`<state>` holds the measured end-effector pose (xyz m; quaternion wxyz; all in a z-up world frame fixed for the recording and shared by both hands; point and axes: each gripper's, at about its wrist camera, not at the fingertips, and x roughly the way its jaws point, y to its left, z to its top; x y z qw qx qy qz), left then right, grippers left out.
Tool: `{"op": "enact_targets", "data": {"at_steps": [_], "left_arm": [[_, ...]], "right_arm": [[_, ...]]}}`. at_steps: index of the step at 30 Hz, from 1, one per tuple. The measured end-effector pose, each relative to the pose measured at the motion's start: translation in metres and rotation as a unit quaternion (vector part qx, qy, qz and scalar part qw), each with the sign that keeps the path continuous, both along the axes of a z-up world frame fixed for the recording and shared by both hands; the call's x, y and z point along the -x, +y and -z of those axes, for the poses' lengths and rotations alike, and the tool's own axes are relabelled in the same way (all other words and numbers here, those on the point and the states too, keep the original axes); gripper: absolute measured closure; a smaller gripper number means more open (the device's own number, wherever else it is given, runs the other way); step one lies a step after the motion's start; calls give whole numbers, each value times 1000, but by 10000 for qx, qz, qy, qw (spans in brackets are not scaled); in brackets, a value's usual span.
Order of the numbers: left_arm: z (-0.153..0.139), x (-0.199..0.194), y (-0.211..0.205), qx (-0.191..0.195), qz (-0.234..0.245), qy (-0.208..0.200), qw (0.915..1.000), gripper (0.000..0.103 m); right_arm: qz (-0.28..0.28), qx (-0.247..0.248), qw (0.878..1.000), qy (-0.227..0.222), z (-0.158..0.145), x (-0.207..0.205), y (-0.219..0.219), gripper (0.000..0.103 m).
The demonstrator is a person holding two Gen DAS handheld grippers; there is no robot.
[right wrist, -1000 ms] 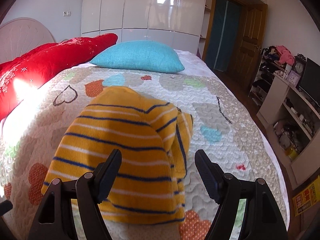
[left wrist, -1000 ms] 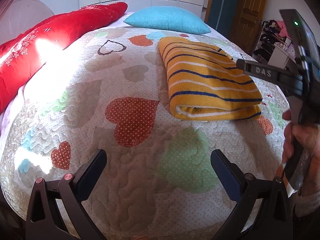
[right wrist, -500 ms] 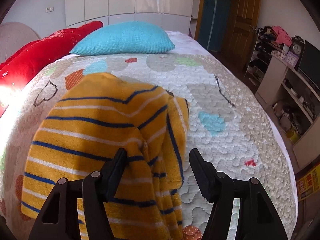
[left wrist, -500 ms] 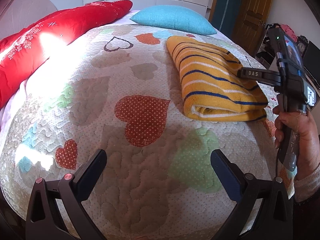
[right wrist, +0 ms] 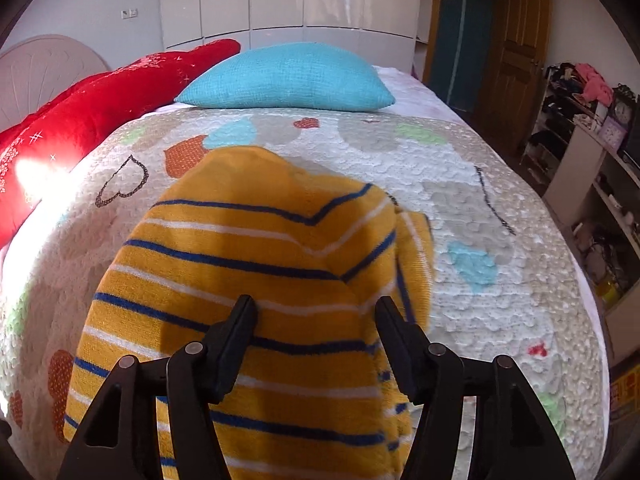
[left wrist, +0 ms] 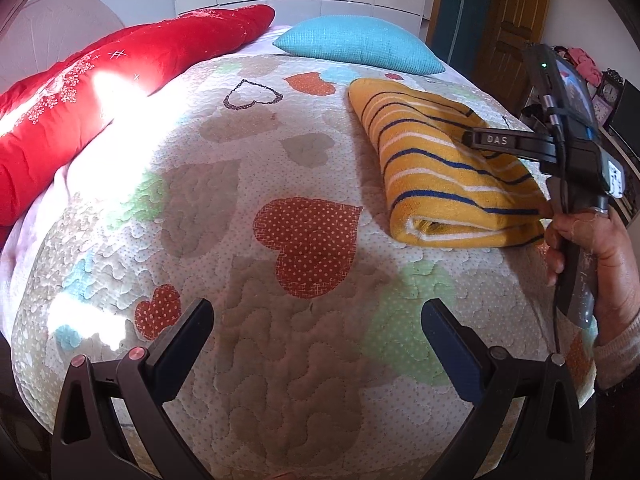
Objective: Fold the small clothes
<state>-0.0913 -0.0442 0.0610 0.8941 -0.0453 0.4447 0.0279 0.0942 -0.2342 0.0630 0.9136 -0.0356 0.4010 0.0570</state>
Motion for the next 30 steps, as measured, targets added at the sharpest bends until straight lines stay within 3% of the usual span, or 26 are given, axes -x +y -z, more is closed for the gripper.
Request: {"op": "enact_targets", "data": {"at_steps": [6, 10, 14, 17, 20, 23, 26, 30], "left_arm": [[4, -1, -3, -17, 24, 78, 10000, 0], [1, 0, -3, -61, 10, 36, 10000, 0], [-1, 1, -1, -107, -6, 1, 9999, 0], [2, -1, 1, -63, -24, 27, 10000, 0], [5, -1, 0, -12, 7, 91, 10000, 0], [4, -1, -2, -97, 17, 69, 9999, 0], [5, -1, -6, -126, 13, 57, 9999, 0], [7, -3, -17, -194, 110, 120, 9997, 0]], "right_arm": [[-372, -338, 9977, -459, -20, 13, 15, 36], [-553, -287, 9981, 38, 13, 5, 30, 36], [-576, -606, 9965, 45, 20, 24, 11, 35], [-612, -302, 9976, 153, 31, 44, 3, 36], [-697, -57, 9976, -8, 35, 69, -3, 35], [-688, -37, 9976, -55, 25, 83, -7, 35], [-675, -247, 9963, -469, -2, 90, -10, 35], [-702, -514, 9935, -739, -33, 59, 1, 32]]}}
